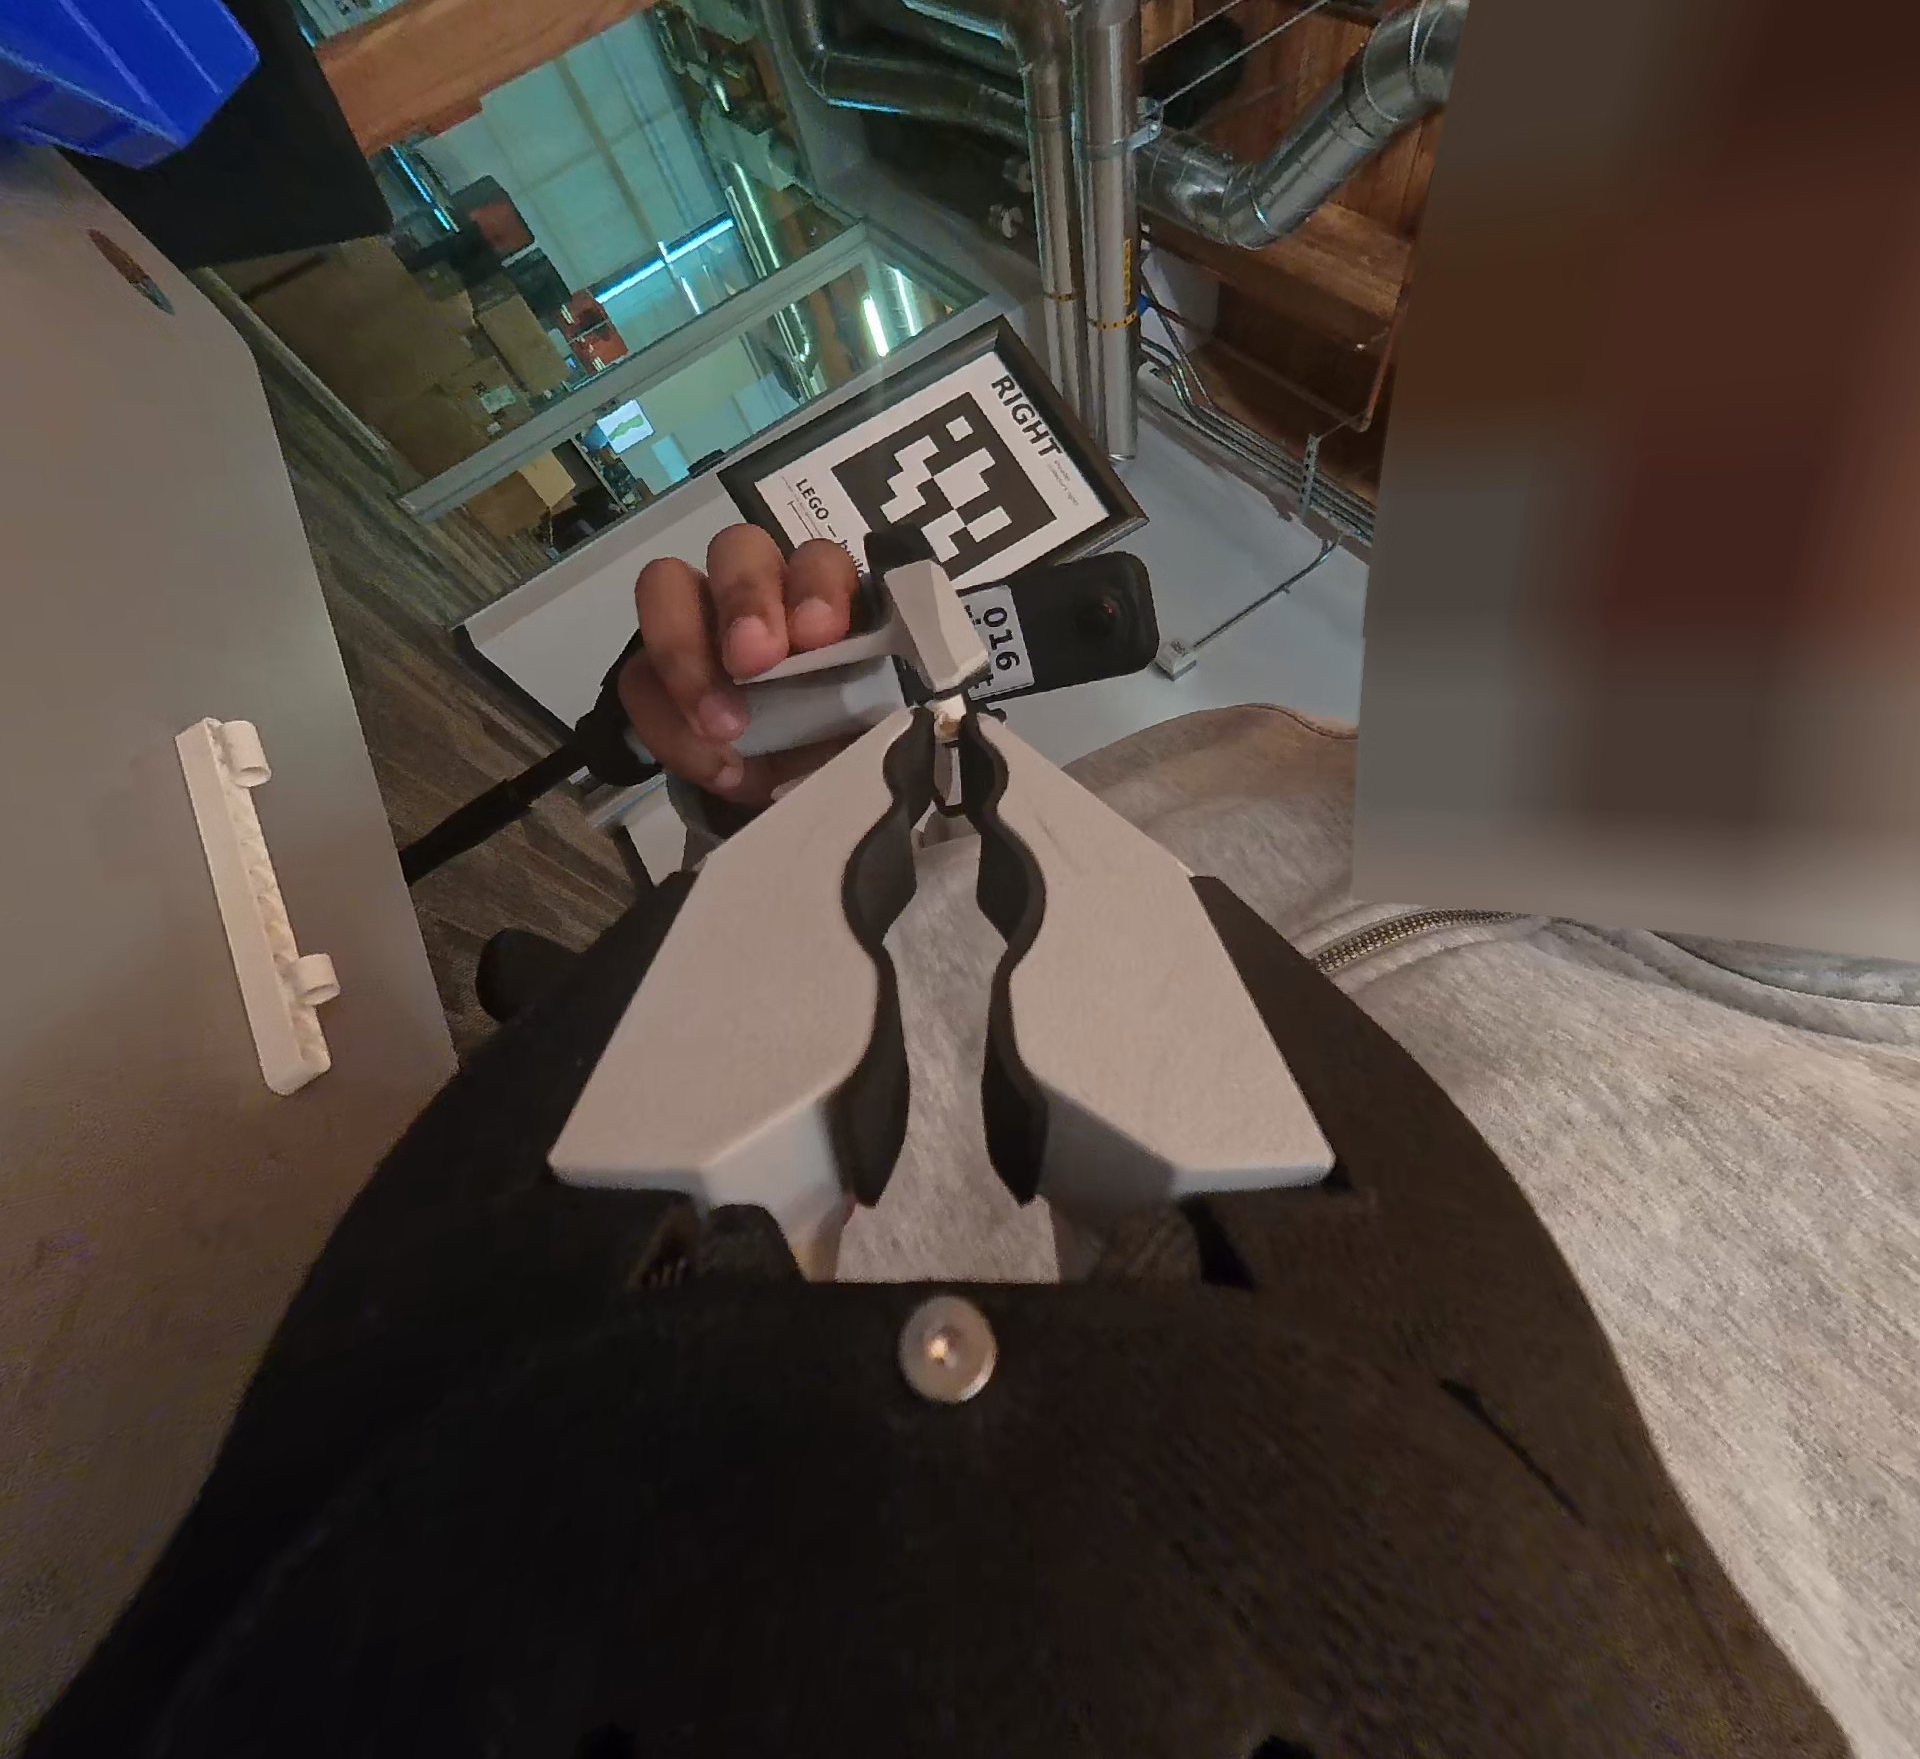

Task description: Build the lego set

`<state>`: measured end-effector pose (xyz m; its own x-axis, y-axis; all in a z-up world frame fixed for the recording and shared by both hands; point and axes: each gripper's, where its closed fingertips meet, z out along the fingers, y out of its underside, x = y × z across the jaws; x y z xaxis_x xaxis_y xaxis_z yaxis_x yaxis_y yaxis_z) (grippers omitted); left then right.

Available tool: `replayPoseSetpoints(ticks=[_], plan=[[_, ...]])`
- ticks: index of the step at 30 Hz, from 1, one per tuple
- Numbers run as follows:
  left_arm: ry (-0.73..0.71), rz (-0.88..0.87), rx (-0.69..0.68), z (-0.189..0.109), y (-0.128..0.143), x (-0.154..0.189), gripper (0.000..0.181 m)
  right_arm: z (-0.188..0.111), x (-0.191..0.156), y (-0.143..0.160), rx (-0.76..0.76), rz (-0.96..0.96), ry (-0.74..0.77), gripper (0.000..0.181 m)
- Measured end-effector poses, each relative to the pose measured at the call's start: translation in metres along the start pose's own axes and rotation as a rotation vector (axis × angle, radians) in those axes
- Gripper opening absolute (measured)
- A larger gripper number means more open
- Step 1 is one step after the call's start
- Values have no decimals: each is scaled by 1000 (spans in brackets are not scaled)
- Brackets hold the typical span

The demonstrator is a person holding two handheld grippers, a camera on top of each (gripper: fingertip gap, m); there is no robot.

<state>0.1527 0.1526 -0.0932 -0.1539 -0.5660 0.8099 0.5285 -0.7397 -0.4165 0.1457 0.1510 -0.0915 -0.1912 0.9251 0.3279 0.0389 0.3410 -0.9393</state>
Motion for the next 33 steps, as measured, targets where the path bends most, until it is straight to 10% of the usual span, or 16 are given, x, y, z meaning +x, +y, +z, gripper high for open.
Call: replayPoseSetpoints(ticks=[10,15,22,33], plan=[[-186,130,-16,-4,-1,-20,13,-6,11,10,-113,145,-10,6],[-536,303,-156,-22,17,-64,13,-16,15,60,-368,353,59,6],[-672,354,-250,-28,40,-94,15,-24,-21,117,-758,659,88,6],[-554,291,86,-72,-8,-47,4,-20,-28,137,-1144,705,266,6]])
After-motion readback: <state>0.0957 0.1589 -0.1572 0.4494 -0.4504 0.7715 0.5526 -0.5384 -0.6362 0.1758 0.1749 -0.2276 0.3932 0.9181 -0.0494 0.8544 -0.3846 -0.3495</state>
